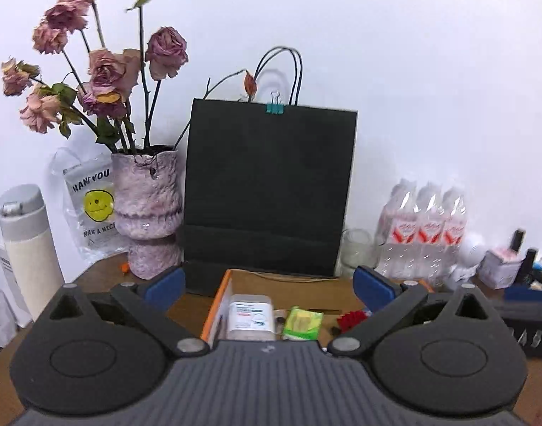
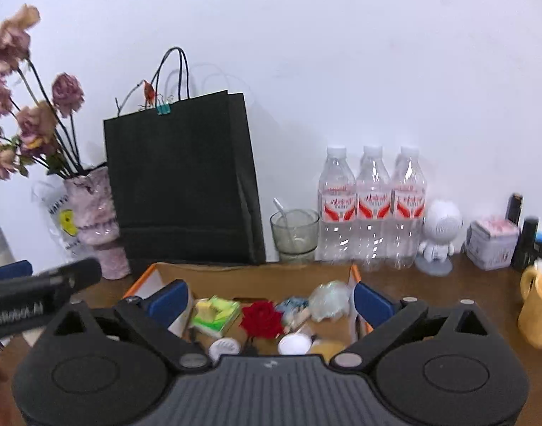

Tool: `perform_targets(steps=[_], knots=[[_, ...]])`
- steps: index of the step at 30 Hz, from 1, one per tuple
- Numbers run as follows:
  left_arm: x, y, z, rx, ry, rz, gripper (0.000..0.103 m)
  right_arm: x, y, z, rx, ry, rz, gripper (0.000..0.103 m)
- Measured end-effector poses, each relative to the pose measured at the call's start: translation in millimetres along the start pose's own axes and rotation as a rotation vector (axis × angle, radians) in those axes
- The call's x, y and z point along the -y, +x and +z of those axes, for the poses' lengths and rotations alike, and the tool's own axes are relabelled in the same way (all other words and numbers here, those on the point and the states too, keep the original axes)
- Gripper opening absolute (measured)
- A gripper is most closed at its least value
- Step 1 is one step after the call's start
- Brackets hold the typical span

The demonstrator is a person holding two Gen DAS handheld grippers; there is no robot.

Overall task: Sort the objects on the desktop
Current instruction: 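Withdraw both tools from the box back toward the lavender pouch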

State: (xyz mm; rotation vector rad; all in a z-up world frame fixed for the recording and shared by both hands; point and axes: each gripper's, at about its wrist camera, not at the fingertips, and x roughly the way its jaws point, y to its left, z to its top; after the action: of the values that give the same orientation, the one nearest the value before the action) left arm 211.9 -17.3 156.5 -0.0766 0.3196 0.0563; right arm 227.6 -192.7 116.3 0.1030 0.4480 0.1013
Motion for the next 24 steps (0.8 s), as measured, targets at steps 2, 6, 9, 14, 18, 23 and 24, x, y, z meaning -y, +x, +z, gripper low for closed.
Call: perform_targets(steps=[2, 6, 9, 14, 18, 23, 24], knots=[[-2, -6, -2, 0.001, -0.009, -0.017, 0.103, 0, -6, -9, 0.007, 0.005, -0.009, 0.101], [-1, -23, -8, 0.013, 0.029, -0.025, 0.103, -5, -16, -21, 0.020, -0.019, -0.011, 0.101], [-3, -40, -16, 0.002, 0.037, -0.011, 0.103, -7, -28, -28, 0.037, -0.019, -0.018, 0.101], [-18, -96, -54, -0.037, 0.038, -0.022, 0.103, -9, -71, -61, 0.069, -0.107, -0.036, 0.101], [-32, -139, -106, -0.048, 0.053, -0.009, 0.103, -5, -118, -103, 0.047, -0.092, -0.032, 0.102], [-38, -181, -157, -0.117, 0.046, -0.001, 0.103, -4, -168, -164, -0.027, -0.128, -0.023, 0.102], [-37, -188, -163, -0.131, 0.053, 0.003, 0.103, -4, -175, -173, -0.055, -0.116, -0.029, 0.102]])
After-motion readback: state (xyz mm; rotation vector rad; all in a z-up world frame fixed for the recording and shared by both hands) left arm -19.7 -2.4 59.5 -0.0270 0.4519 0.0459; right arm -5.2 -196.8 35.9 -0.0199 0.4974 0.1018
